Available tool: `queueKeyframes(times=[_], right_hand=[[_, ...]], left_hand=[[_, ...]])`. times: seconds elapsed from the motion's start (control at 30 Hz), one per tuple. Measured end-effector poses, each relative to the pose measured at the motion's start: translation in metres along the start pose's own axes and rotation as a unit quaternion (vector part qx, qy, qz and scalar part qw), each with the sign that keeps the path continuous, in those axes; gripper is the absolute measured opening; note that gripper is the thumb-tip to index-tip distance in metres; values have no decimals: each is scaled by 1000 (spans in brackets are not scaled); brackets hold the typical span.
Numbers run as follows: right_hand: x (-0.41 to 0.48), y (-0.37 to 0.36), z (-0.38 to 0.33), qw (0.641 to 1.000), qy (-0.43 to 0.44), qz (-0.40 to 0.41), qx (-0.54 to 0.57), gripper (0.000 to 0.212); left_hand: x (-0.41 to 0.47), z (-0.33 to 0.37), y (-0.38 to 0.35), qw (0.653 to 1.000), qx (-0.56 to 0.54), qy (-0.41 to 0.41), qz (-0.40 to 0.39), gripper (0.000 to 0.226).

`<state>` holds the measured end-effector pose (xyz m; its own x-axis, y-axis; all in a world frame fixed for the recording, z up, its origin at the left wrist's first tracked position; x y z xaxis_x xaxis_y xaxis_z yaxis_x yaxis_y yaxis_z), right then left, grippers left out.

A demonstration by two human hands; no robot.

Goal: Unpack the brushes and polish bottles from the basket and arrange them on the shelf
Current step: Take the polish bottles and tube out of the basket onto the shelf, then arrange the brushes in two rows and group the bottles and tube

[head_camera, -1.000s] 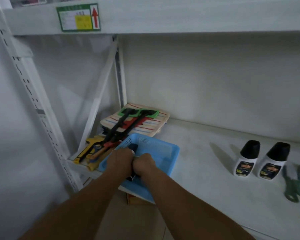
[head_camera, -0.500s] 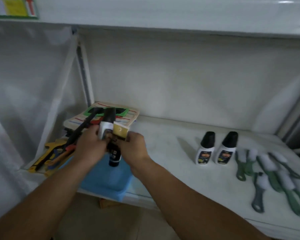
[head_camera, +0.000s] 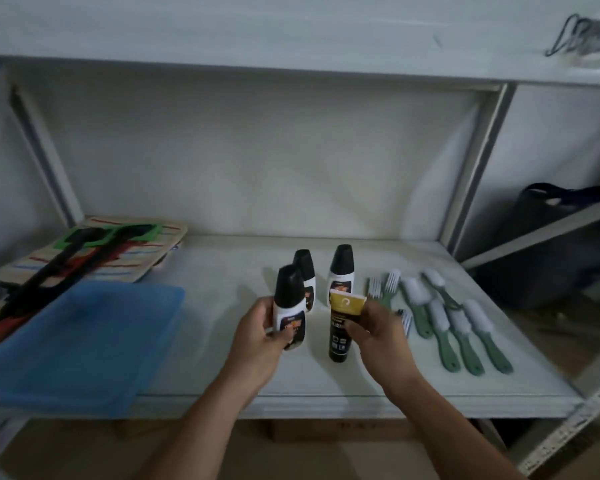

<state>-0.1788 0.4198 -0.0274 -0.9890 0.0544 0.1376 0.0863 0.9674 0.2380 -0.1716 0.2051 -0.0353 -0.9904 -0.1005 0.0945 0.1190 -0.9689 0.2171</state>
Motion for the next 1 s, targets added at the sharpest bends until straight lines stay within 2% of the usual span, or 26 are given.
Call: queueKeyframes(times=[0.2, 0.37, 0.53, 0.63, 0.73, 0.8, 0.83, 0.87, 0.93, 1.0], right_hand=[[14, -4, 26, 999, -1, -11, -43, 27], [10, -15, 44, 989, -17, -35, -145, 26], [12, -25, 34, 989, -13, -43, -143, 30], [6, -21, 33, 987, -16, -65, -149, 40], [7, 17, 28, 988, -12, -42, -149, 47], [13, 65, 20, 987, 4, 12, -163, 39], [16, 92, 18, 983, 8, 42, -179, 34], [20, 121, 19, 978, 10, 70, -198, 30], [31, 171, 29, 964, -7, 111, -241, 25], [46, 206, 51, 948, -51, 123, -291, 26]], left_hand=[[6, -24, -27, 998, 18, 29, -45, 38], [11, -32, -22, 999, 44, 26, -18, 40], [12, -33, -14, 997, 74, 25, 5, 42], [6, -40, -15, 994, 88, 69, -2, 47], [-6, -32, 0, 984, 131, 98, 77, 44], [-27, 4, 16, 956, 227, 66, 172, 25], [-40, 26, 11, 953, 235, 30, 188, 20], [-51, 47, -7, 961, 223, -11, 164, 21], [-62, 71, -66, 973, 213, -79, 45, 24], [-58, 73, -132, 956, 257, -122, -75, 22]])
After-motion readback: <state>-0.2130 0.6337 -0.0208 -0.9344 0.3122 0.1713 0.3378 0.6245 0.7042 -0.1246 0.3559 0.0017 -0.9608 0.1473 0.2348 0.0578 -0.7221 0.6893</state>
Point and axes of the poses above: each hand's wrist, its own x-axis towards the middle knuckle, its own y-axis out of the back of the hand, z = x × y, the point moved 9 cm from there along x, towards the middle knuckle, and after that the axes turned 1 degree about x, right-handed, at the moved point
